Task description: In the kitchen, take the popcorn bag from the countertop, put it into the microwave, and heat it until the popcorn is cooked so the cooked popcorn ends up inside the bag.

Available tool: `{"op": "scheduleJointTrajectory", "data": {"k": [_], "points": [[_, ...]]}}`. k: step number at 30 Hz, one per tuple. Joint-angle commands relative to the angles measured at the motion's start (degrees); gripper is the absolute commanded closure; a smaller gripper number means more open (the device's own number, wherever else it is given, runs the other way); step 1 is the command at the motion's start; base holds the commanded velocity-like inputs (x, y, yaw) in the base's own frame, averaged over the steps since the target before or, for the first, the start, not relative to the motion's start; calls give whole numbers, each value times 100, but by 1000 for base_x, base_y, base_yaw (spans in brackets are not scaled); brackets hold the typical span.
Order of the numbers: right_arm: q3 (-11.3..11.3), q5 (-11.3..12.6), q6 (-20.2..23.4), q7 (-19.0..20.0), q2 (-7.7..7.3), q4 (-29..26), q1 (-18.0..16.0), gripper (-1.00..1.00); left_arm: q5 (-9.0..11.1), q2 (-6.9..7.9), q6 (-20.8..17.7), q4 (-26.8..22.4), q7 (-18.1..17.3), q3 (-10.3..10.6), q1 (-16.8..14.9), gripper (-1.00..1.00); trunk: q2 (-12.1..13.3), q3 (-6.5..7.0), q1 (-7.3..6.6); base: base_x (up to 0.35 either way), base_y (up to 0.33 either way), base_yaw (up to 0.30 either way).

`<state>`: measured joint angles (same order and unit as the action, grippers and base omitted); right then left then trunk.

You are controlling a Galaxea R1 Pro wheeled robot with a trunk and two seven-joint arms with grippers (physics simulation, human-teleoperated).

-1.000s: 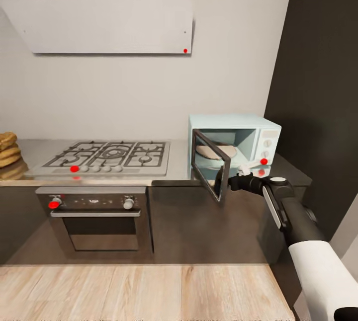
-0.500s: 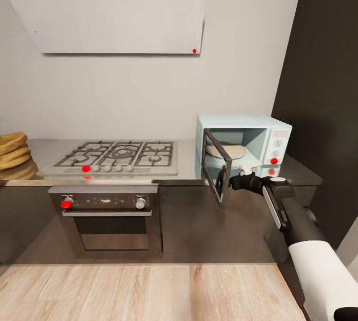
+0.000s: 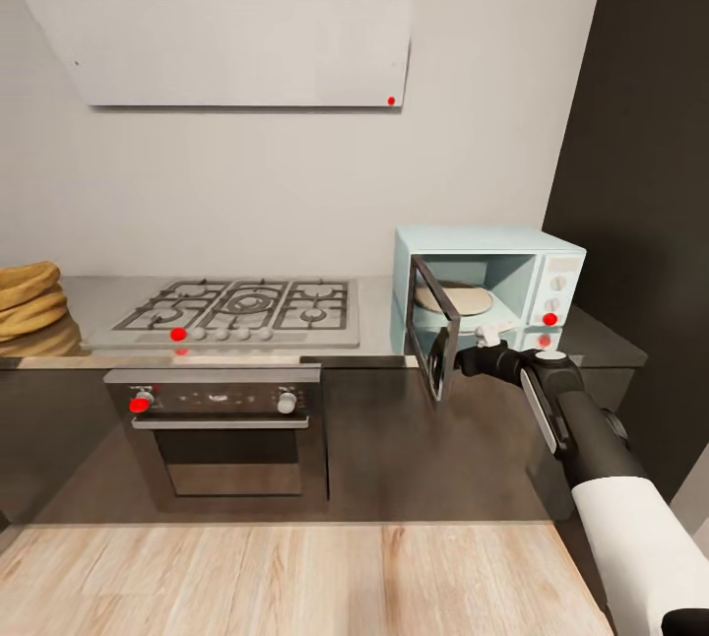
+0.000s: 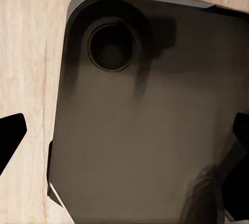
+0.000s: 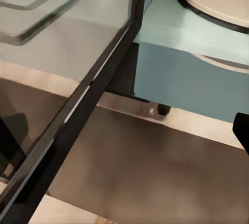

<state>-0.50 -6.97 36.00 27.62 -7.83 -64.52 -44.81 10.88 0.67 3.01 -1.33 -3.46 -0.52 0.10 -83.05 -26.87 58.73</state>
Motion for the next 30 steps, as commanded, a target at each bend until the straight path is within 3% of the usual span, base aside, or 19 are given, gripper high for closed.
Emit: {"op": "scheduleJointTrajectory", "data": {"k": [1,10,15,18,22,25,28,30], "points": [[-12,64,56,68,1,-8,0,-100,46,1,7,-2,-28,-1,-1,-100,-3,-6,0,0,0,0],[71,56,44,62,-46,-8,-2,-100,45,0,7,-4,-30,-1,-1,-100,-3,-6,0,0,0,0],[871,20,-10,-198,-78,203,-2,-100,47,2,7,-2,-32,-1,-1,-100,-3,-6,0,0,0,0],[1041,7,-498,-413,-410,1376,0,-100,53,3,7,-2,-32,-1,-1,-100,-3,-6,0,0,0,0],[1067,3,-1797,-429,-831,3211,-2,-100,54,0,7,0,-32,-1,-1,-100,-3,-6,0,0,0,0],[1066,2,-2360,-483,-918,4471,-1,-100,54,2,7,0,-32,-1,-1,-100,-3,-6,0,0,0,0],[1035,2,-3411,-590,-959,6132,-3,-100,54,2,7,-1,-32,-1,-1,-100,-3,-6,0,0,0,0],[1012,-62,-3821,-691,-954,6445,-6,-100,54,2,7,0,-32,-1,-1,-100,-3,-6,0,0,0,0]]}}
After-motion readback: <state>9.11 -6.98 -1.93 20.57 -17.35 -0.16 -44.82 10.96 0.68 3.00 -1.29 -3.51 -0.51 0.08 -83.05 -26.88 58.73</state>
